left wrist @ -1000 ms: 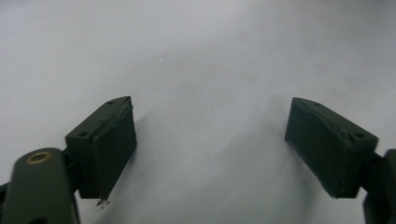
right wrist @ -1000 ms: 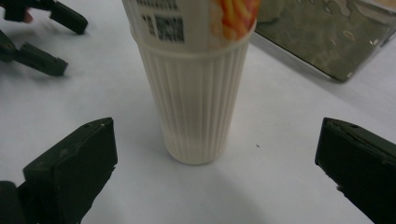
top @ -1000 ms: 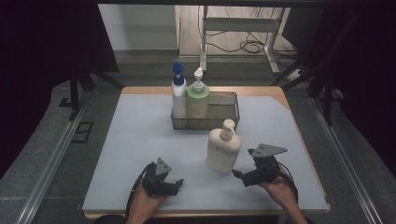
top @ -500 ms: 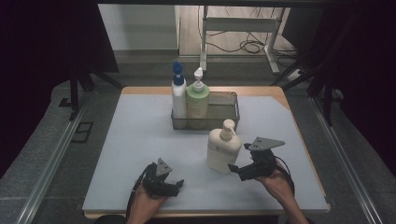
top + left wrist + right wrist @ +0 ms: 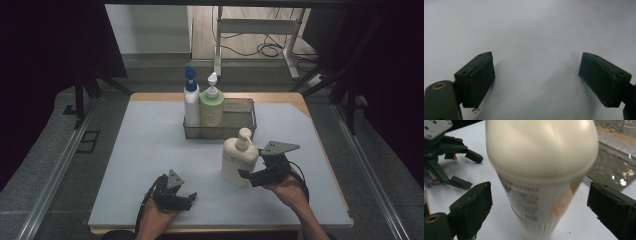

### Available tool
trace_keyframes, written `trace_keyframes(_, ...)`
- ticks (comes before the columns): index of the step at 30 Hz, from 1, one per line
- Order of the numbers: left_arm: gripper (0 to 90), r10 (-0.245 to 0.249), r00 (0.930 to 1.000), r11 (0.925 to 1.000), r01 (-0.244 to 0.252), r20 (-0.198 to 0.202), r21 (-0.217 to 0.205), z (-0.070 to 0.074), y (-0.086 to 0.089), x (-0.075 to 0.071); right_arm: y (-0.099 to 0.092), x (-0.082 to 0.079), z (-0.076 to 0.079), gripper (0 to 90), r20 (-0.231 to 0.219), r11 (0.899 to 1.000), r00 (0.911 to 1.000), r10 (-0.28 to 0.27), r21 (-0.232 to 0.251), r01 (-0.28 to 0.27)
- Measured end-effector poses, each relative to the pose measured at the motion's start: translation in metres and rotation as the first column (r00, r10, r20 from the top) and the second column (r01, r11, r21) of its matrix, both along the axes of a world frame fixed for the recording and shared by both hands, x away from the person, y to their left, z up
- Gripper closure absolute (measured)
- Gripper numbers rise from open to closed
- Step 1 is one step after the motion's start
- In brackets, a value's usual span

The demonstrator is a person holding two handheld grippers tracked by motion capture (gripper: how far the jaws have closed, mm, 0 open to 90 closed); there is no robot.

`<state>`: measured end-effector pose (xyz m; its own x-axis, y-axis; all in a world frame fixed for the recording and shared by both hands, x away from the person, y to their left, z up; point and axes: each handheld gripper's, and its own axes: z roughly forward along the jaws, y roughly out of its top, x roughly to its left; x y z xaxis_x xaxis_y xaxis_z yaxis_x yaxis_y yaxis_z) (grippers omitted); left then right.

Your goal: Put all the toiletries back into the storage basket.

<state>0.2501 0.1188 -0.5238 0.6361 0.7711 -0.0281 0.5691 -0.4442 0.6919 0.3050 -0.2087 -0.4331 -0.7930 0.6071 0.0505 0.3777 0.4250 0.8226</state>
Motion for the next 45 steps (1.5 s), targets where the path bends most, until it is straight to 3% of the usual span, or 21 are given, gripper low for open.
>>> trace_keyframes(8,12.9,-0.002,1.0,1.0,0.002,0.0,0.002,0.0,0.0,0.0,0.009,0.007,0.002,14.0,-0.012,1.0,0.9999,0.006,0.018,-0.005)
trace_keyframes(12,12.9,-0.004,1.0,1.0,0.004,-0.001,0.005,0.0,0.0,0.0,0.013,0.009,0.005,19.0,-0.003,1.0,0.9999,0.015,-0.002,-0.015)
trace_keyframes(18,12.9,0.0,1.0,1.0,0.0,0.0,0.0,0.0,0.0,0.0,0.019,0.012,0.009,33.7,0.011,0.999,0.9994,0.033,-0.034,-0.033)
trace_keyframes(23,13.0,0.0,1.0,1.0,0.0,0.0,0.0,0.0,0.0,0.0,0.019,0.012,0.011,37.2,0.014,0.997,0.9988,0.047,-0.06,-0.046)
trace_keyframes(33,13.1,0.001,1.0,1.0,-0.001,0.002,-0.001,0.0,0.0,0.0,0.019,0.012,0.012,38.0,0.005,0.998,0.9995,0.031,-0.053,-0.031)
trace_keyframes(39,13.1,0.001,1.0,1.0,-0.001,0.003,0.0,0.0,0.0,0.0,0.019,0.014,0.019,38.1,0.02,0.997,0.9997,0.015,-0.071,-0.014)
trace_keyframes(45,13.1,0.001,1.0,1.0,-0.001,0.003,0.0,0.0,0.0,0.0,0.016,0.017,0.027,38.2,0.022,0.998,0.9997,-0.007,-0.054,0.009)
